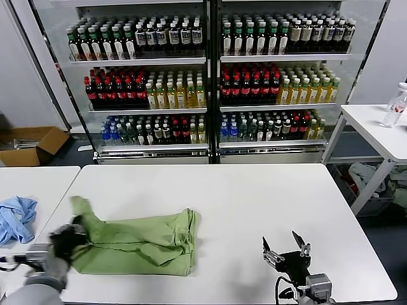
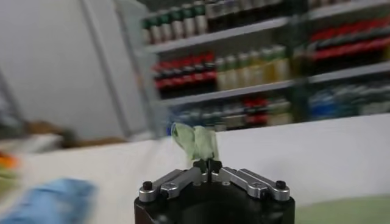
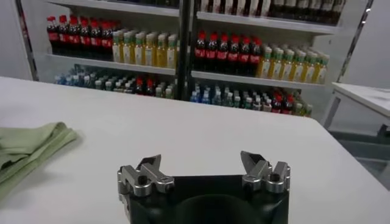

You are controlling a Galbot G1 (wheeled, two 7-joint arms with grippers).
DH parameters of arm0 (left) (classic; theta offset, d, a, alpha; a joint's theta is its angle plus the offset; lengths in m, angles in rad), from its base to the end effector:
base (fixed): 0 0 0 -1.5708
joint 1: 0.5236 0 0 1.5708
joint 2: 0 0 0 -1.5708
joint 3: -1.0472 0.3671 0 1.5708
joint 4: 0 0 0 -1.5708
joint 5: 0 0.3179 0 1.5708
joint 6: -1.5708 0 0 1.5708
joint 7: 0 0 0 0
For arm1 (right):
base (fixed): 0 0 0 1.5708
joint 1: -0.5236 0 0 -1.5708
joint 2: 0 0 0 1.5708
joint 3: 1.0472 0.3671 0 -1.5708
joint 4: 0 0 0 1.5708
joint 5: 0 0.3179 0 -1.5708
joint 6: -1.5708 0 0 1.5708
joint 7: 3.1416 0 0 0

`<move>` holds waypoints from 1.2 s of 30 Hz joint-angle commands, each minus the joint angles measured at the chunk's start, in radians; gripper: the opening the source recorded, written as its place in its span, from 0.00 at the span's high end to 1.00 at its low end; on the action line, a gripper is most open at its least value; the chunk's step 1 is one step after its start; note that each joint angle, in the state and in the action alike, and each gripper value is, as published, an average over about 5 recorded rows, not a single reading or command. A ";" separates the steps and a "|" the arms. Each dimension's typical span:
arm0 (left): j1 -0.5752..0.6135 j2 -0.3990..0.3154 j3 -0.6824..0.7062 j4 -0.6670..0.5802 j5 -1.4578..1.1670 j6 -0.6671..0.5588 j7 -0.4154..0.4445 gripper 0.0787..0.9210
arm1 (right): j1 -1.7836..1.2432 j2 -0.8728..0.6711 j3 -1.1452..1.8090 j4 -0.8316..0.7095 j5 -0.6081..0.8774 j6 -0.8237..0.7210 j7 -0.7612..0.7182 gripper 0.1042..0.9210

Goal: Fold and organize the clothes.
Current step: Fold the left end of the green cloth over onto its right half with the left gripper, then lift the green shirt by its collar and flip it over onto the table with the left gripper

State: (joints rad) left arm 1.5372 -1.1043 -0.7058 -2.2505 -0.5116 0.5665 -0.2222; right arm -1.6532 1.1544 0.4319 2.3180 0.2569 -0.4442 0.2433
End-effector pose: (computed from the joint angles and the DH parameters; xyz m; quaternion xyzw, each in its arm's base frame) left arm 0.1537 0.1152 -0.2285 0.0292 -0.9821 -0.0327 0.1830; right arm 0.1073 -0.0416 -0.2529 0.0460 -0.9816 0.0657 0.1732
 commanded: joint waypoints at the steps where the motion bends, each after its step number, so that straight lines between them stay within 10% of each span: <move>1: -0.148 -0.193 0.453 -0.002 -0.211 0.012 0.052 1.00 | -0.006 0.016 0.007 0.014 -0.006 0.001 -0.001 0.12; 9: -0.247 -0.278 0.473 0.016 -0.266 -0.015 0.030 0.90 | -0.009 0.011 0.024 0.012 -0.005 0.000 -0.008 0.12; 15: -0.155 -0.105 0.222 -0.113 -0.272 -0.024 0.069 0.71 | -0.007 0.010 0.026 0.003 -0.005 -0.001 -0.012 0.12; 21: -0.007 0.058 -0.060 0.102 0.000 -0.023 0.140 0.51 | 0.008 0.016 0.012 -0.010 -0.006 -0.001 -0.014 0.12; 36: -0.061 -0.032 0.078 0.360 0.108 -0.027 0.108 0.12 | 0.033 0.012 0.002 -0.036 -0.014 0.001 -0.017 0.12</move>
State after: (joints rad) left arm 1.4635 -1.1447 -0.6096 -2.0417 -0.4909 0.5536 -0.1197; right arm -1.6268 1.1658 0.4359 2.2888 0.2447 -0.4452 0.2269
